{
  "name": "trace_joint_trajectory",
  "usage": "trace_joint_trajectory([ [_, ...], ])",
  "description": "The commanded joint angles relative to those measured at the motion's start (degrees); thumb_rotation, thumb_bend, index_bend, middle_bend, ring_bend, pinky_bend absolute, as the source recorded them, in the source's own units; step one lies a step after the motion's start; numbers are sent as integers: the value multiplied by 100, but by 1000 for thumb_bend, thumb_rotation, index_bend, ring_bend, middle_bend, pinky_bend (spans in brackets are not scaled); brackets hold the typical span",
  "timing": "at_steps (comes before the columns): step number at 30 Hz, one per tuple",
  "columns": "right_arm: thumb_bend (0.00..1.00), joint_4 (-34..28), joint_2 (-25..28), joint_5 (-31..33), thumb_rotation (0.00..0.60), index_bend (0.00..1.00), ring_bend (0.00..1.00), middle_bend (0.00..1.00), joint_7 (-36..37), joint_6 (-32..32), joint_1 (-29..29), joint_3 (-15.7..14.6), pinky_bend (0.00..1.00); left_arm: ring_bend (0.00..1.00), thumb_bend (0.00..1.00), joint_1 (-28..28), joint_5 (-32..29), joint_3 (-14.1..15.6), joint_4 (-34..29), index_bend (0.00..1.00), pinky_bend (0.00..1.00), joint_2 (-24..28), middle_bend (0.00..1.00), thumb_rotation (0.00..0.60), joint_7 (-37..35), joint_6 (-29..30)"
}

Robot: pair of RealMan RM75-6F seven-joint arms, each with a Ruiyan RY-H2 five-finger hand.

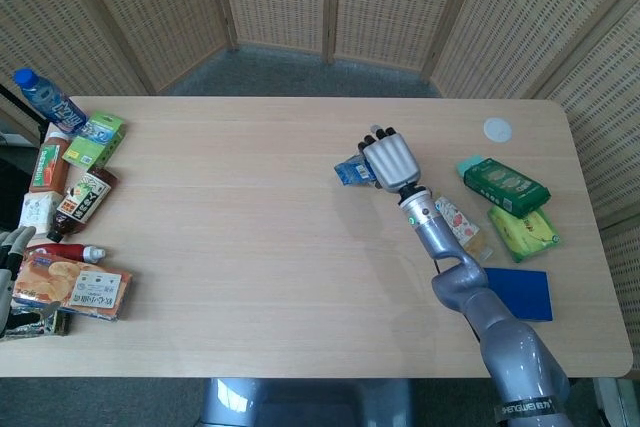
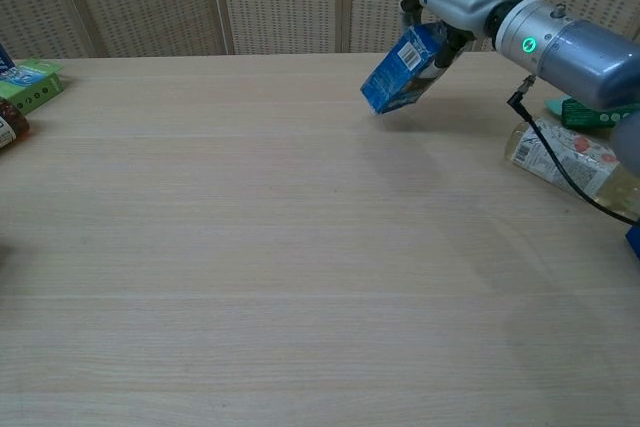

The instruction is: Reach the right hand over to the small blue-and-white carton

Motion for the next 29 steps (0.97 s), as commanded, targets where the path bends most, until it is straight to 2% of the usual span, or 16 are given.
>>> trace_joint_trajectory([
  [1,247,-621,383,-52,600,698,249,483,-31,504,-25,93,409,0,0,3,56,1,-29,0,0,26,0,600,-43,29],
  [5,273,-1919,1017,7,600,696,249,481,-349,972,-46,358,409,0,0,22,145,14,-76,0,0,87,0,600,-156,71],
  [7,273,-2825,1457,64,600,694,249,478,-745,1135,-72,534,409,0,0,31,187,14,-98,0,0,129,0,600,-244,91],
  [12,283,-5011,2475,420,600,688,249,472,-1853,1260,-156,1060,410,0,0,60,345,34,-153,0,0,216,0,600,-401,173],
  [15,290,-5908,2893,692,600,686,249,471,-2382,1238,-166,1349,410,0,0,73,417,49,-187,0,0,251,0,600,-455,207],
  [21,288,-6885,3364,1217,600,685,249,468,-3063,1193,-126,1767,409,0,0,101,521,66,-256,0,0,299,0,600,-499,286],
  [29,304,-7174,3542,1539,600,682,249,466,-3331,1201,-100,1889,409,0,0,107,518,73,-259,0,0,300,0,600,-455,290],
])
